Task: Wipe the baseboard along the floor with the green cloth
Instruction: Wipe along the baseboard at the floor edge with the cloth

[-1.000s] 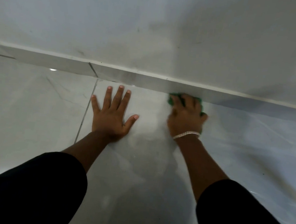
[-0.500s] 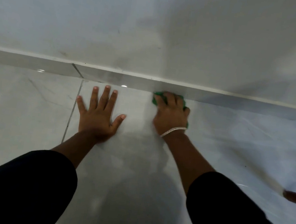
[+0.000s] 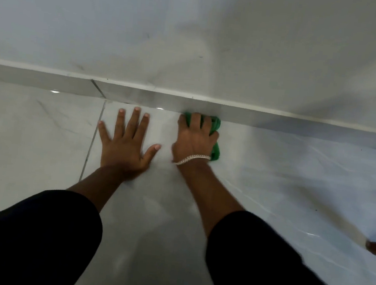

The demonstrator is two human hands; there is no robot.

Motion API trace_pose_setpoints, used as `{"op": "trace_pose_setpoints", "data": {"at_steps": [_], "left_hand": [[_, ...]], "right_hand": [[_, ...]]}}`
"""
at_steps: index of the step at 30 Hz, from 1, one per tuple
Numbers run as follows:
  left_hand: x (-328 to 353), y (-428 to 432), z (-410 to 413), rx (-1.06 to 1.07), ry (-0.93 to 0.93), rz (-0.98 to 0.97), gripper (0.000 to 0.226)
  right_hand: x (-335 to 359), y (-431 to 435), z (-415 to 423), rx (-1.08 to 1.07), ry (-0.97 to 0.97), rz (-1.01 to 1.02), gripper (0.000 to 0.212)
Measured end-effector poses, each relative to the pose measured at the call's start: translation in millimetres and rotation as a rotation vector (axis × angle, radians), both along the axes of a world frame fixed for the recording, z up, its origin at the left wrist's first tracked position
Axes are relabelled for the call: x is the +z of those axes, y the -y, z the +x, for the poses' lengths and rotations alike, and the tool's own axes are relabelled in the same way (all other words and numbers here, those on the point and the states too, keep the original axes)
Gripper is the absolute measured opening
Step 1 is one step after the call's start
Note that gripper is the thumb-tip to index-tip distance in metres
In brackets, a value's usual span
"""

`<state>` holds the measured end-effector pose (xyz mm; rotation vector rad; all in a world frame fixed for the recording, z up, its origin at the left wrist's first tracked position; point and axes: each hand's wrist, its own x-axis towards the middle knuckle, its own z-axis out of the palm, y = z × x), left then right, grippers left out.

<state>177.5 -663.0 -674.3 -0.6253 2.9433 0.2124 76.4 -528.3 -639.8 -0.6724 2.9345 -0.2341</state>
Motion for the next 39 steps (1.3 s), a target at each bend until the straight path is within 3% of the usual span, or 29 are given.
{"op": "trace_pose_setpoints", "data": {"at_steps": [3,6,10,14,18,22,26,31,35,39], "left_hand": [[3.0,-0.4,-0.4,0.000,0.014,0.012,0.084],[2.3,-0.6,0.0,-0.002,0.008,0.009,0.085],[-2.7,0.2,-0.7,-0.012,0.001,-0.006,0.085],[-5.1,1.4,-0.4,-0.010,-0.003,-0.006,0.087],[-1.1,1.0,0.7,-0.005,0.003,0.013,0.085],[0.4,-2.2,0.4,-0.007,-0.007,0.013,0.084],[-3.3,-2.0,-0.1,-0.003,0.000,0.001,0.085],[-3.8,-1.5,-0.8,-0.001,0.006,-0.010,0.086],[-1.1,-1.5,0.3,-0.006,0.002,-0.001,0.085],[-0.5,-1.8,1.2,-0.007,-0.012,0.006,0.084]], "right_hand": [[0.6,-53.1,-27.1,0.092,-0.033,0.042,0.054],[2.3,-89.1,-39.4,-0.062,-0.039,0.062,0.054],[1.0,-41.9,-15.8,-0.258,-0.007,0.007,0.056],[-2.3,11.7,5.9,-0.108,0.013,-0.037,0.056],[0.5,-42.7,-18.0,0.007,-0.028,0.015,0.052],[7.9,-89.7,-41.4,-0.228,0.016,0.065,0.055],[9.4,-57.6,-26.2,-0.426,0.050,0.052,0.052],[8.1,4.9,1.2,-0.194,0.056,0.001,0.055],[7.8,-18.0,-9.5,-0.020,0.032,0.018,0.055],[10.0,-86.8,-40.3,-0.181,0.003,0.048,0.054]]}}
